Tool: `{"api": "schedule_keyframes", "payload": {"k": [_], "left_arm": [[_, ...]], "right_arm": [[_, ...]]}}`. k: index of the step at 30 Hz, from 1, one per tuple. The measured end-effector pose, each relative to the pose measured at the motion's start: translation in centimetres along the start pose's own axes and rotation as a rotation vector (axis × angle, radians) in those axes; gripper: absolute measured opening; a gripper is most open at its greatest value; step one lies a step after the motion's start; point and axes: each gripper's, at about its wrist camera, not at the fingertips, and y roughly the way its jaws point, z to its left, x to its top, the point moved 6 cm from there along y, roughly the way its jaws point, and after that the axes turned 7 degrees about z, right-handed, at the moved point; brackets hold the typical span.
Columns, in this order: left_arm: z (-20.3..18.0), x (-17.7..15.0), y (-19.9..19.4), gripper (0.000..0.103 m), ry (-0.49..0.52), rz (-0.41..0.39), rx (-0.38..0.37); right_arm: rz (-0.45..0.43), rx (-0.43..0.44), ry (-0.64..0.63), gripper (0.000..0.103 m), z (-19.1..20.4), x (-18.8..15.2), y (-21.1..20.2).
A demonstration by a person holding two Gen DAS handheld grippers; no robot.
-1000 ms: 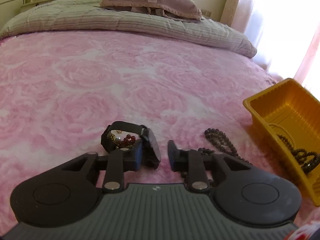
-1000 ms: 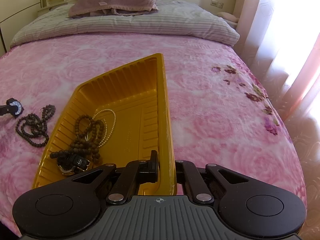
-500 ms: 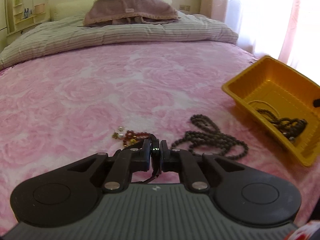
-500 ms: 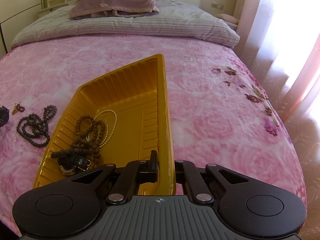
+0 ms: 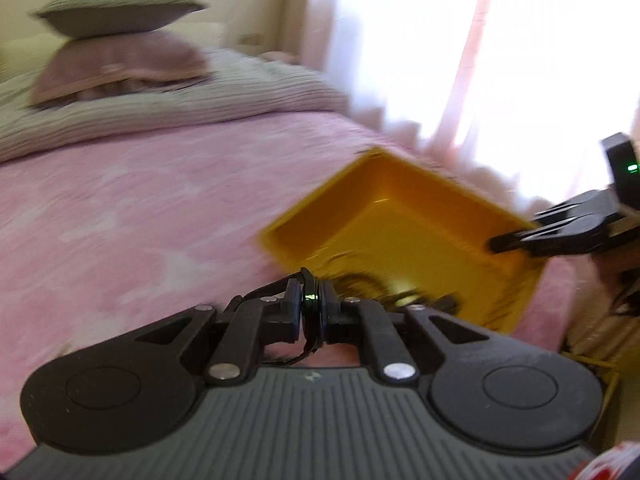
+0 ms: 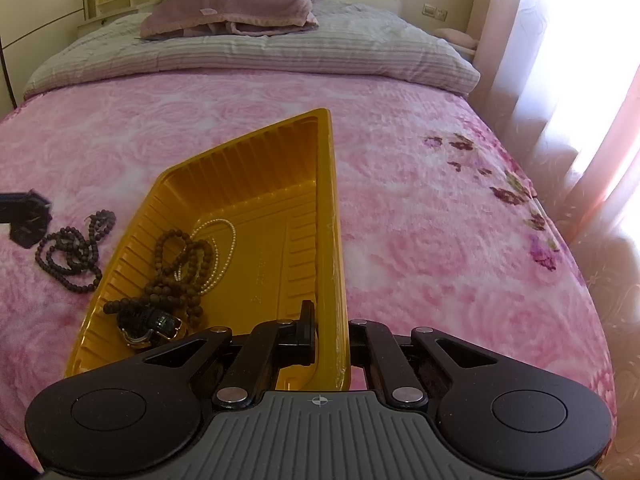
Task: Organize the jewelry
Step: 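Carry the watch into the orange tray and open the left gripper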
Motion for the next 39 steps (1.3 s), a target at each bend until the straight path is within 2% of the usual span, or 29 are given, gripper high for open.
{"api": "schedule_keyframes", "payload": {"k": [4, 10, 22, 31, 34, 39], "left_arm": [[-3.3, 1.6, 1.9, 0.008, 0.046, 0.007, -0.088], [-6.0, 2.9, 4.9, 0.008, 0.098, 0.037, -0.132], [-6.4, 3.4, 8.1, 0.008, 0.128, 0.087, -0.127], [-6.9, 3.9, 8.9, 0.009, 0.124, 0.092, -0.127], [-6.6, 4.0, 8.5, 0.020, 0.108, 0.085, -0.141], [-4.8, 3.7, 6.7, 0.020, 0.083, 0.057, -0.102]], "right_arm": [[-0.002, -0.001, -0.005, 0.006, 0.2, 0.0, -0.1], [0.009, 0.002, -0.018, 0.006, 0.2, -0.1, -0.1], [0.092, -0.002, -0.124, 0.006, 0.7, 0.0, 0.1], [0.094, -0.014, -0.146, 0.006, 1.0, 0.3, 0.1], [0.096, -0.012, -0.146, 0.006, 1.1, 0.3, 0.2], [0.092, -0.020, -0.144, 0.006, 1.0, 0.3, 0.1]]}}
